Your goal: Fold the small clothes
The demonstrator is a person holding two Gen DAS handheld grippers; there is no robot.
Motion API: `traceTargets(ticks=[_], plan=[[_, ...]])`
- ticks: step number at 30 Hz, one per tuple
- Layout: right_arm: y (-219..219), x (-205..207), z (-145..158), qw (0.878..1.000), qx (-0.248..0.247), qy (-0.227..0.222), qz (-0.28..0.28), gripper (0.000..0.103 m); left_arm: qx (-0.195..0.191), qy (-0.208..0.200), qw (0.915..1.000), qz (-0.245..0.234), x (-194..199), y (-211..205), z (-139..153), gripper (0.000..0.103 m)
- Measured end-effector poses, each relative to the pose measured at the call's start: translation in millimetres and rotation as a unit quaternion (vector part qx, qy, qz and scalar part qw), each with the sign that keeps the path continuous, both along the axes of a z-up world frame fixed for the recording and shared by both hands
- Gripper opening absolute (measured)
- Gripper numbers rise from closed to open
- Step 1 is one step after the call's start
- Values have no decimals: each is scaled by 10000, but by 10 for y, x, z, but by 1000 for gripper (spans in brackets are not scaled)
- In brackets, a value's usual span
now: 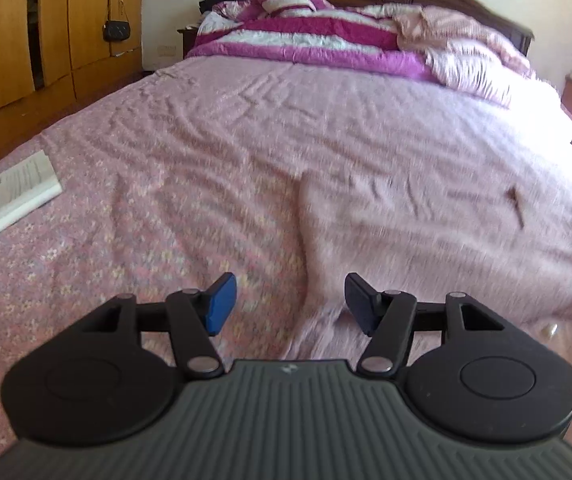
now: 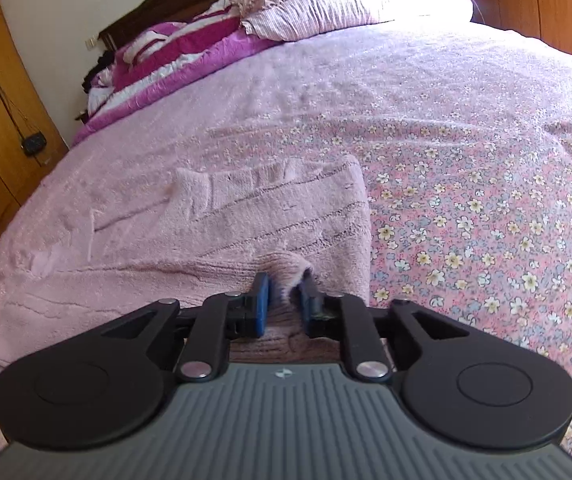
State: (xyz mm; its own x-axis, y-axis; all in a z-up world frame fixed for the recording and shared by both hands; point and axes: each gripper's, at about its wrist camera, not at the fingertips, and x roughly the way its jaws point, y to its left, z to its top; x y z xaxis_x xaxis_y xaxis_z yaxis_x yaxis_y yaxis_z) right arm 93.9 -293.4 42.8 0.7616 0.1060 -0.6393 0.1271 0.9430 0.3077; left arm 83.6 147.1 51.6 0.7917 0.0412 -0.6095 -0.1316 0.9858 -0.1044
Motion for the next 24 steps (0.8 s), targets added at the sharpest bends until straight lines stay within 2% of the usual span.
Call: traceTargets(ticks=[5, 9, 13, 18, 24], plan=[[90, -226, 68, 9991, -328, -285, 5, 49, -315, -43, 9995, -43, 303, -24, 1, 65], [143, -414, 44, 9979, -428, -483, 28, 53, -481, -39, 9988, -121, 585, -57, -68, 65], [179, -515, -13, 9963, -580, -632, 19, 64, -593, 63, 9982, -113, 880, -59, -190, 71], [170, -517, -42, 9964, -506, -682, -45, 65, -1215, 267, 9920, 215, 1103, 105, -348, 71], [128, -475, -9, 9973, -279, -678, -34, 65, -1650, 77, 9860, 215, 1151, 166, -414, 71]])
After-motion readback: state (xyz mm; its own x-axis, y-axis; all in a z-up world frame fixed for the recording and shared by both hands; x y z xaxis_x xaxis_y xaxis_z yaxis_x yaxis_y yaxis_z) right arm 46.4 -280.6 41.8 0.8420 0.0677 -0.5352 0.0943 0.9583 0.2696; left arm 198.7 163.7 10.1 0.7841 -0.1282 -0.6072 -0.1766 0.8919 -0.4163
